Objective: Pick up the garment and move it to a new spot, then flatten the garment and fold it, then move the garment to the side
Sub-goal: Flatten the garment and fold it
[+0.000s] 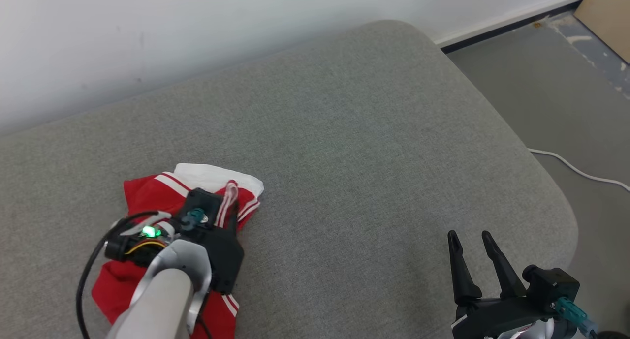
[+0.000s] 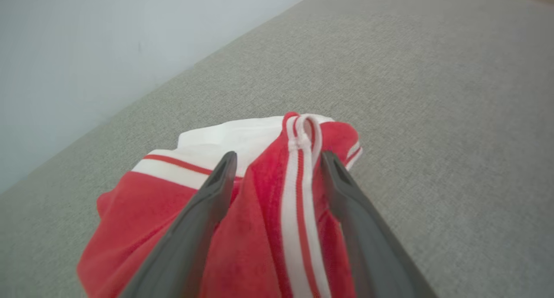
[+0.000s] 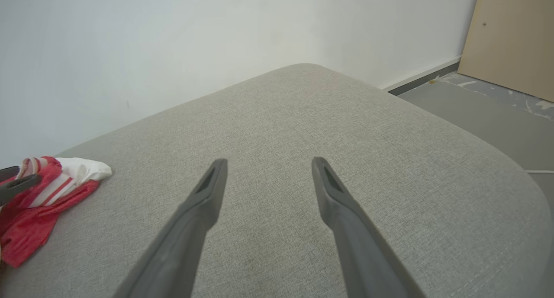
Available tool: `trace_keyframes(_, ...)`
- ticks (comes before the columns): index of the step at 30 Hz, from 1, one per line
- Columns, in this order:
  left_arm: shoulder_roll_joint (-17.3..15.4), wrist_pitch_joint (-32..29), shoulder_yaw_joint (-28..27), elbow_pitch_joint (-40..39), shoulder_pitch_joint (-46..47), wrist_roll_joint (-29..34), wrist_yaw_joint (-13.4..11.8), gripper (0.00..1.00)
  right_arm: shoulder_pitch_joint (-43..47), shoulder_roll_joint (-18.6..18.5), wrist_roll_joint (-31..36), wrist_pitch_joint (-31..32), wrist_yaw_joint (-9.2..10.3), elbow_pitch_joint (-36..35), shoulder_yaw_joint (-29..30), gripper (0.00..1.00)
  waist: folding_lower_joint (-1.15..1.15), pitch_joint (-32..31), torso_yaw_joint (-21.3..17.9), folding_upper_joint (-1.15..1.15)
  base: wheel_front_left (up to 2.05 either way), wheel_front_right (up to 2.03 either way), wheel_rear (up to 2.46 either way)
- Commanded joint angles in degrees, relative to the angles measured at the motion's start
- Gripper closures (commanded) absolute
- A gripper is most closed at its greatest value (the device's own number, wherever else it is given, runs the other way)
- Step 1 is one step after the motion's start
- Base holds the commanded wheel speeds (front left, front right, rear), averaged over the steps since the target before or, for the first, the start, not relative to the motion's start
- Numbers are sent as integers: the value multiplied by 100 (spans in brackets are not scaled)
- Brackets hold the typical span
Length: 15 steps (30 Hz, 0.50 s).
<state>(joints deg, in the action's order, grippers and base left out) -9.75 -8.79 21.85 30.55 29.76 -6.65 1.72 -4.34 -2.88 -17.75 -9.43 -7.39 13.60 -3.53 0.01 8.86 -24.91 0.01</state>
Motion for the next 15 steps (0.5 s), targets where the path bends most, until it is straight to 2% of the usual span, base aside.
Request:
trace_keyframes(1, -74, -76, -46, 82, 92, 13, -97, 0, -37, 1, -49, -38, -19, 16, -14, 0, -1, 73, -62, -1, 0, 0, 0)
trace_keyframes(2, -91, -129, -78, 136, 120, 20, -150, 2, -39, 1, -41, -55, -19, 31, -18, 0, -1, 80, -65, -1, 0, 0, 0)
trace_keyframes(3, -106, -186, -100, 191, 140, 24, -205, 16, -49, 0, -37, -68, -19, 45, -22, 0, -1, 85, -66, -1, 0, 0, 0)
trace_keyframes(4, -110, -219, -110, 241, 164, 13, -237, 44, -64, 0, -38, -77, -19, 56, -27, 0, -1, 86, -66, -1, 0, 0, 0)
trace_keyframes(5, -95, -247, -129, 287, 183, -35, -260, 53, -79, 0, -36, -72, -19, 69, -33, 0, -1, 85, -64, -1, 0, 0, 0)
trace_keyframes(6, -82, -280, -138, 324, 201, -63, -261, 79, -92, 1, -35, -72, -19, 82, -38, 0, -1, 82, -62, -1, 0, 0, 0)
trace_keyframes(7, -81, -277, -136, 350, 220, -85, -249, 95, -102, 0, -34, -76, -19, 94, -40, 0, -1, 79, -57, -1, 0, 0, 0)
trace_keyframes(8, -77, -299, -117, 380, 229, -112, -198, 100, -112, 0, -33, -75, -19, 104, -42, 0, -1, 75, -51, -1, 0, 0, 0)
trace_keyframes(15, 133, 69, -92, 211, 395, -320, 19, 100, -135, 0, -11, -91, -19, 131, -28, 0, -1, 54, 28, -1, 0, 0, 0)
